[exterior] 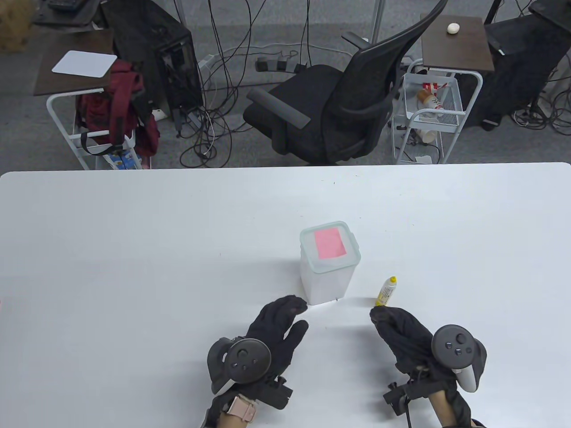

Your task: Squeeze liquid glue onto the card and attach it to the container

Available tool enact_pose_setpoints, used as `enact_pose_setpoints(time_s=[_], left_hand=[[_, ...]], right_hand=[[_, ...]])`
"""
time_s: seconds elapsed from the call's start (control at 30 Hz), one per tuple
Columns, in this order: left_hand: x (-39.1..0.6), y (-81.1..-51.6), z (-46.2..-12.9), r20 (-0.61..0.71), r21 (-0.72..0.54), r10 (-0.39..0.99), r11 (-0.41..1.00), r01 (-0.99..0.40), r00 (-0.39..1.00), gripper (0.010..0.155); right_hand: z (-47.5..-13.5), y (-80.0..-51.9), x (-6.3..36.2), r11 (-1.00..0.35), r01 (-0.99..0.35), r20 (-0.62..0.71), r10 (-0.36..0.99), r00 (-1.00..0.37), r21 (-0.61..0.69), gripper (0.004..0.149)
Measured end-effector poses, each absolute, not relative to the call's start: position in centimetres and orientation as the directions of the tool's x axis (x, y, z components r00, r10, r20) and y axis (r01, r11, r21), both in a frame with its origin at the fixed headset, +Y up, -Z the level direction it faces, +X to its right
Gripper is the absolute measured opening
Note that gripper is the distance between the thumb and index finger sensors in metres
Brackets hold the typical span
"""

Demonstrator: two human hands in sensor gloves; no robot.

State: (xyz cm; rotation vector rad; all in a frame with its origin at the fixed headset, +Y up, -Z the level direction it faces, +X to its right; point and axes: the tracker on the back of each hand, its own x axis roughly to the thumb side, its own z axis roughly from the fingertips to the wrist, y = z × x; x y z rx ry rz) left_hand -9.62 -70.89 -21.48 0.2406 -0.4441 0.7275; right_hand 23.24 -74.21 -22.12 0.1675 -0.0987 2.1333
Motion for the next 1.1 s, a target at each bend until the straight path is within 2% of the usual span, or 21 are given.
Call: enact_pose_setpoints(time_s=[0.13,0.3,0.5,0.67,0.8,1.1], left_hand=[[-9.3,-72.3,-21.5,0.452,0.018,0.590,0.744,-0.668,0.669,0.052],[-9.0,-73.1,-21.2,0.434,0.015,0.566,0.773,-0.634,0.701,0.050],[-9.2,-72.9,-21.2,0.422,0.038,0.558,0.777,-0.629,0.715,0.049],[-9.7,-73.0,-21.3,0.402,0.053,0.549,0.785,-0.617,0.733,0.049],[-9.9,-73.3,-21.5,0.379,0.061,0.545,0.792,-0.608,0.748,0.048],[-10.7,-73.6,-22.0,0.341,0.066,0.562,0.786,-0.615,0.754,0.048]], right_hand=[[-22.2,-75.2,23.3,-0.467,-0.884,0.099,0.881,-0.463,0.012,0.038],[-21.4,-75.4,23.4,-0.509,-0.861,0.095,0.856,-0.508,-0.020,0.038],[-20.6,-73.8,24.6,-0.492,-0.855,0.122,0.850,-0.513,-0.165,0.040],[-20.9,-74.1,26.5,-0.482,-0.837,0.024,0.863,-0.504,-0.259,0.054],[-22.8,-75.2,26.9,-0.529,-0.832,-0.051,0.847,-0.528,-0.167,0.074],[-27.7,-77.5,24.6,-0.595,-0.803,-0.170,0.795,-0.582,-0.040,0.086]])
